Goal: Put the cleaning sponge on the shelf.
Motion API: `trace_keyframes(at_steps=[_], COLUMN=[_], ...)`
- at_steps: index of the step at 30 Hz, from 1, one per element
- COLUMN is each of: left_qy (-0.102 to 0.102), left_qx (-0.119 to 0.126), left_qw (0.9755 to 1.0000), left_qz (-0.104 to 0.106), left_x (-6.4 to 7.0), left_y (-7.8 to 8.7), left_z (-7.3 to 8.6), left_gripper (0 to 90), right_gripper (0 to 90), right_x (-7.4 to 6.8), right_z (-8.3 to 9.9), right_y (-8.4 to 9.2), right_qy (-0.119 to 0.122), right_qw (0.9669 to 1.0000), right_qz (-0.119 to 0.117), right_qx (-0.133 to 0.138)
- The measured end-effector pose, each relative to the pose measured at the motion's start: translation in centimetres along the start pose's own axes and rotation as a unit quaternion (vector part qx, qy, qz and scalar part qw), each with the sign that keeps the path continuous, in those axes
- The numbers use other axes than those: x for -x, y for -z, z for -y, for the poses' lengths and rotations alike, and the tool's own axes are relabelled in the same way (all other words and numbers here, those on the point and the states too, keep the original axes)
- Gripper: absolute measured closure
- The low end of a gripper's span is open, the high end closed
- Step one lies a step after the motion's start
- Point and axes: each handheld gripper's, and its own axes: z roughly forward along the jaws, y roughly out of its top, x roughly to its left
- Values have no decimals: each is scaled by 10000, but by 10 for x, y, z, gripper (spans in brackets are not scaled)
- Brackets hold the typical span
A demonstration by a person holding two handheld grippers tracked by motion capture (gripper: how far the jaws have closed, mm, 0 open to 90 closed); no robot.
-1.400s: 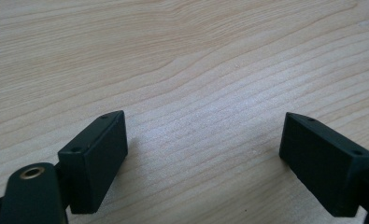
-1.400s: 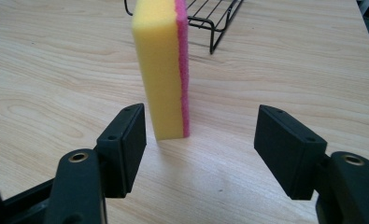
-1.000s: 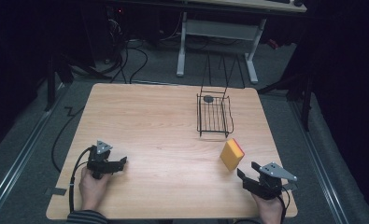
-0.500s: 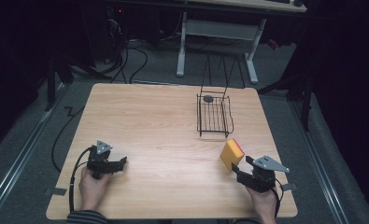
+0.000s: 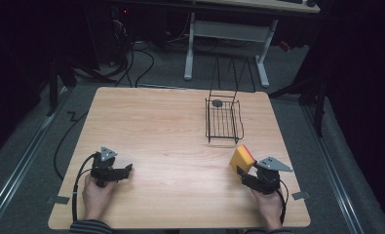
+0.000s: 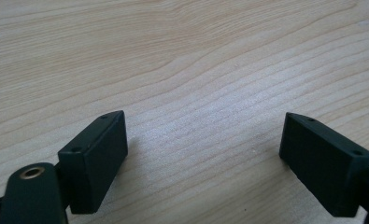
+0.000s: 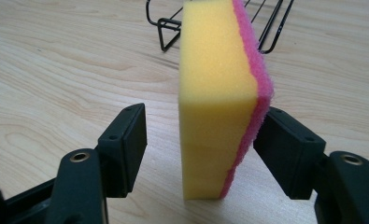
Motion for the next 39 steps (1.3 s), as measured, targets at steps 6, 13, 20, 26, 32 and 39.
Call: trace_keyframes(at_steps=[6, 13, 20, 26, 32, 39], left_qy=[0, 0, 4, 0, 1, 0], left_qx=[-2, -2, 2, 0, -1, -2], left_qw=[10000, 10000, 10000, 10000, 10000, 10000], left_qz=[2, 1, 1, 0, 1, 2], left_x=[0, 0, 0, 0, 0, 0], left_y=[0, 0, 0, 0, 0, 0], left_z=[0, 0, 0, 0, 0, 0], left_gripper=[158, 158, 158, 158, 158, 158], right_gripper=[363, 370, 426, 491, 596, 604], right_x=[2, 3, 5, 5, 5, 5], right_z=[0, 0, 3, 5, 7, 7], right_y=[-9, -21, -29, -33, -32, -26], right_qy=[-165, -170, -236, -237, -171, -130], right_qw=[9998, 9997, 9995, 9993, 9995, 9997], right_qz=[37, 44, 49, 45, 85, 28], right_qx=[-86, -166, -216, -283, -270, -180])
